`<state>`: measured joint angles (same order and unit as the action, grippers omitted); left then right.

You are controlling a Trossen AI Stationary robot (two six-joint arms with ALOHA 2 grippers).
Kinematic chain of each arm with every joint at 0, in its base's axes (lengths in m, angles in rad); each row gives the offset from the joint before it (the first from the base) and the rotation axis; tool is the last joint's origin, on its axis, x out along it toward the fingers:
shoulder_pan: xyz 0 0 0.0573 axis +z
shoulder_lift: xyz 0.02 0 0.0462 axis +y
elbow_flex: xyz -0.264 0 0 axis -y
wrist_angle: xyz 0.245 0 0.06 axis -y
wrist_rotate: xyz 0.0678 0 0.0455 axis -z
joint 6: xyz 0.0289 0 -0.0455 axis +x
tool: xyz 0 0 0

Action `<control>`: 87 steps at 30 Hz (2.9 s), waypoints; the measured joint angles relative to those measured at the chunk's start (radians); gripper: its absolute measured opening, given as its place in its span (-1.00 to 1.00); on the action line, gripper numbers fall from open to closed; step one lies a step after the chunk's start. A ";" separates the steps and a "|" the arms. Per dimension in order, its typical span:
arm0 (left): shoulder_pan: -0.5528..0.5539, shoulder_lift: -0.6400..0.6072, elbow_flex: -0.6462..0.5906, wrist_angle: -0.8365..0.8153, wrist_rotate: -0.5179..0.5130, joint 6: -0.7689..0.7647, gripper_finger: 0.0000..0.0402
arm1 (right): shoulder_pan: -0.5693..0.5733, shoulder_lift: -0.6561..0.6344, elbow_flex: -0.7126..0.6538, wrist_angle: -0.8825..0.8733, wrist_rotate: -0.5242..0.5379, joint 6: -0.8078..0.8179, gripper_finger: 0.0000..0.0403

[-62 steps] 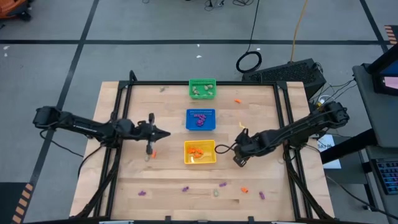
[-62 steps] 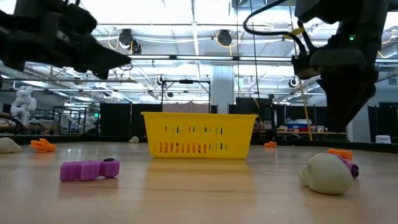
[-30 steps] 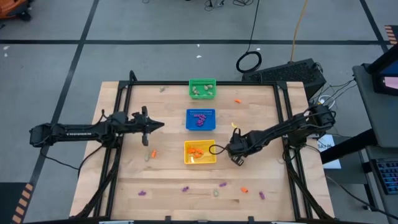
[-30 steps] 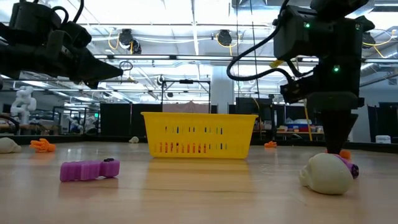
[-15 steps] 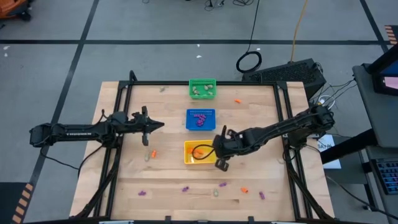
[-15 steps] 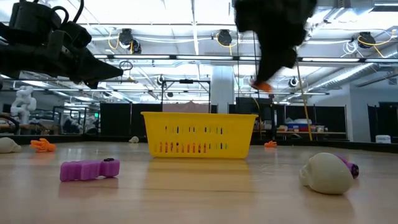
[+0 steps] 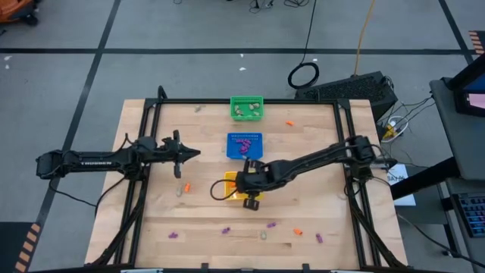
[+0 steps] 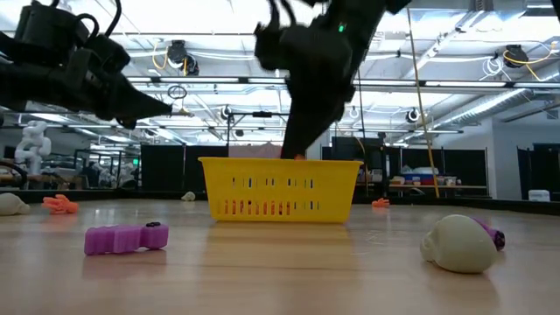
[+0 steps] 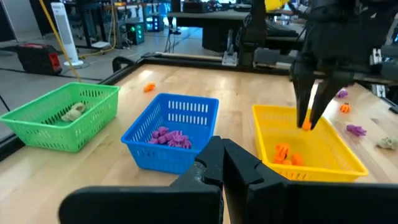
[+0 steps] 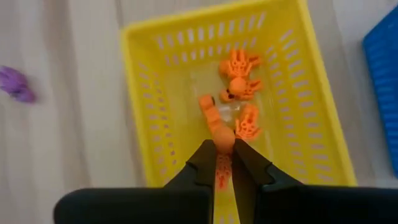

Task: Sort Halloween decoration
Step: Put the orange skeleton toy into the yellow bin, then put the purple skeleton toy into the blue bin

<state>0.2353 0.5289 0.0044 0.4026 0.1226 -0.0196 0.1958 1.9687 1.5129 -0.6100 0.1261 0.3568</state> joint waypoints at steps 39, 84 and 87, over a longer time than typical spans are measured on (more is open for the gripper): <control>0.000 0.001 0.000 0.003 -0.008 0.008 -1.00 | 0.274 -0.141 -0.032 -0.264 -0.107 0.170 -0.91; 0.000 0.001 0.000 -0.030 -0.007 -0.002 -1.00 | 0.294 -0.156 -0.265 0.165 -0.163 0.143 -0.93; 0.000 0.001 0.000 -0.034 -0.007 -0.002 -1.00 | 0.257 -0.196 -0.229 0.142 -0.152 0.113 -0.97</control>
<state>0.2356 0.5297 0.0040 0.3687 0.1154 -0.0216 0.4526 1.7728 1.2840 -0.4678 -0.0261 0.4702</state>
